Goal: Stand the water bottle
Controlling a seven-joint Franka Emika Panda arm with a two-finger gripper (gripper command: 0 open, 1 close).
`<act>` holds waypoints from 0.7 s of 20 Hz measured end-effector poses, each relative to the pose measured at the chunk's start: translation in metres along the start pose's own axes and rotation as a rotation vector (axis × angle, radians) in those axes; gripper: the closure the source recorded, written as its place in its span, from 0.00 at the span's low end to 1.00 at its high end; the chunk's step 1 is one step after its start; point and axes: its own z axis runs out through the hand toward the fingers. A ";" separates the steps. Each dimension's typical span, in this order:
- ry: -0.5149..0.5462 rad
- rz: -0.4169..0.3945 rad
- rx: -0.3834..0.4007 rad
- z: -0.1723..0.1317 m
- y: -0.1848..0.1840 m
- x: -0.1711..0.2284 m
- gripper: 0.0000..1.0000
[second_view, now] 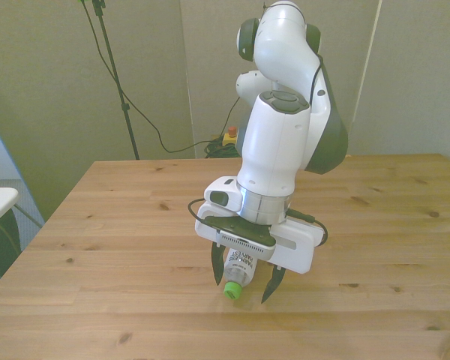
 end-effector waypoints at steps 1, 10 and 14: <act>0.000 0.000 -0.002 0.001 0.001 0.000 1.00; -0.006 -0.005 -0.012 0.005 0.003 0.001 1.00; -0.012 -0.004 -0.014 0.006 0.003 -0.001 1.00</act>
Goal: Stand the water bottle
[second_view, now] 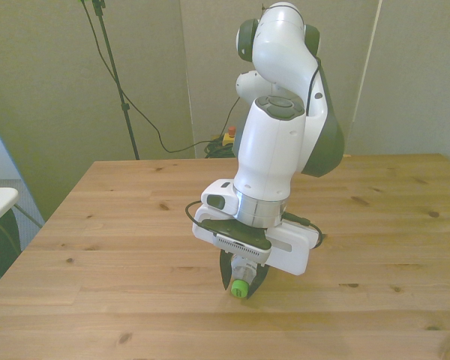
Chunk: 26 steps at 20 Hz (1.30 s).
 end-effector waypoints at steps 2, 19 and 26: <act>-0.007 0.001 -0.008 0.000 0.000 -0.002 1.00; 0.287 0.312 0.232 -0.142 0.001 -0.044 1.00; 0.546 0.462 0.355 -0.153 0.012 -0.057 1.00</act>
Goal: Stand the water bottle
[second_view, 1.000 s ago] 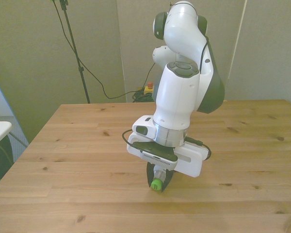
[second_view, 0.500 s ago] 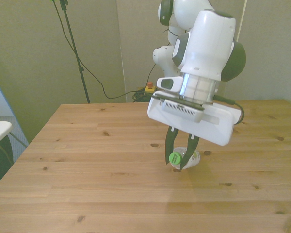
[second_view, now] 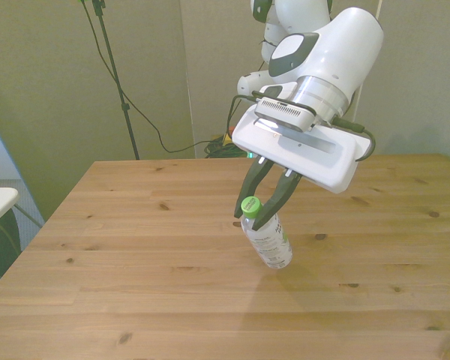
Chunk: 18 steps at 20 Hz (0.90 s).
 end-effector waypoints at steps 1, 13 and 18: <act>0.039 0.019 0.018 0.000 0.000 -0.002 1.00; 0.230 0.102 0.047 0.036 0.025 -0.039 1.00; 0.248 0.116 0.070 0.038 0.025 -0.037 1.00</act>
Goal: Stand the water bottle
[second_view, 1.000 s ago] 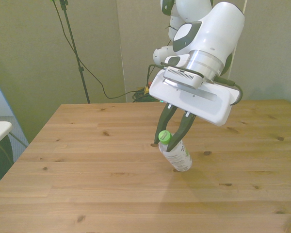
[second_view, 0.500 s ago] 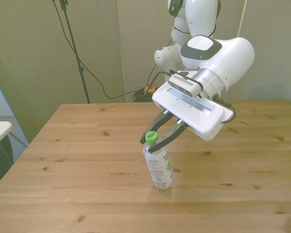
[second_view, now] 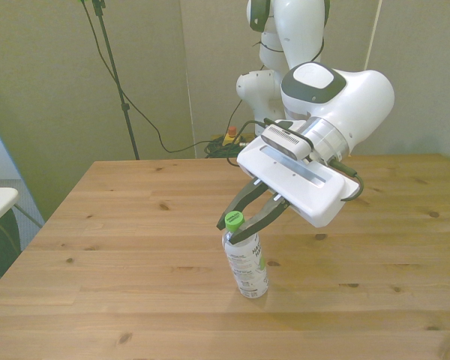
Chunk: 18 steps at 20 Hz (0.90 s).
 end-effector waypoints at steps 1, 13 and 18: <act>0.010 0.003 0.007 -0.001 0.000 0.000 1.00; 0.079 -0.010 0.023 0.000 0.008 -0.013 0.00; 0.079 -0.008 0.022 -0.001 0.008 -0.013 0.00</act>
